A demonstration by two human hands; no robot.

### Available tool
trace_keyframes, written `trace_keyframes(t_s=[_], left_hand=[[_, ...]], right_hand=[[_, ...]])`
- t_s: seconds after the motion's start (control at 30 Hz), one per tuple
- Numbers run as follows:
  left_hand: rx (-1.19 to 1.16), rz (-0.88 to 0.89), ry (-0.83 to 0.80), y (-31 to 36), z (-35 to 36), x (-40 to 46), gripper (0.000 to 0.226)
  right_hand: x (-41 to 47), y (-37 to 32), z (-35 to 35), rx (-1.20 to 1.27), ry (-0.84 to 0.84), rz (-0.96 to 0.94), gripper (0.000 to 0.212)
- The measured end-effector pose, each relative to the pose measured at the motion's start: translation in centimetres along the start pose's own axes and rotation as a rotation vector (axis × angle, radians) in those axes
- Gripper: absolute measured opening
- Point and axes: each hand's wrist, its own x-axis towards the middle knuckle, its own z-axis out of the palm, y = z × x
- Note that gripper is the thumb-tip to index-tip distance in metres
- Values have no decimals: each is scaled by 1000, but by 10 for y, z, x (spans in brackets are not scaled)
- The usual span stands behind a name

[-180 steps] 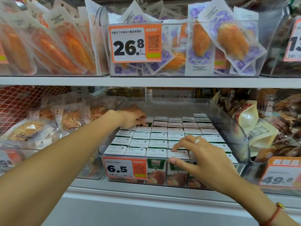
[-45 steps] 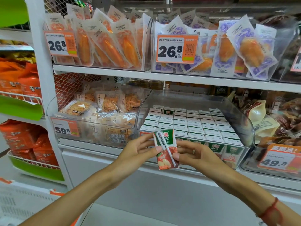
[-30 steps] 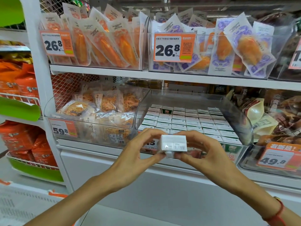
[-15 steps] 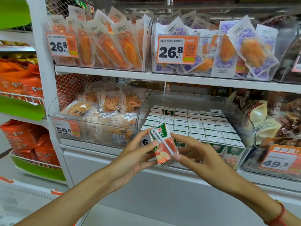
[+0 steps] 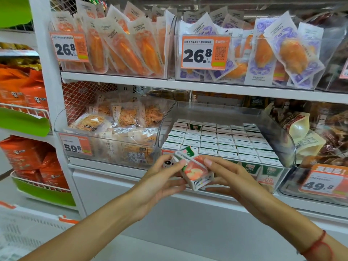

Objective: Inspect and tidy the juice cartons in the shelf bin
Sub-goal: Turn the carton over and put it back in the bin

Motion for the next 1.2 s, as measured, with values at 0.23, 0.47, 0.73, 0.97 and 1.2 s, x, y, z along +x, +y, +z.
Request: trace_keyframes(t_s=[0.23, 0.47, 0.73, 0.97, 1.2], left_hand=[[274, 341, 89, 3, 10, -5, 43], [-33, -59, 112, 16, 2, -1, 41], [-100, -42, -40, 18, -2, -7, 46], [34, 122, 181, 42, 6, 21, 61], [706, 554, 375, 57, 27, 105, 48]], right_hand=[[0, 0, 8, -68, 87, -146, 43], [-1, 4, -3, -752, 350, -608, 45], [11, 4, -6, -1175, 299, -962, 46], [33, 1, -49, -1182, 403, -706, 51], [56, 20, -106, -1378, 278, -221, 79]])
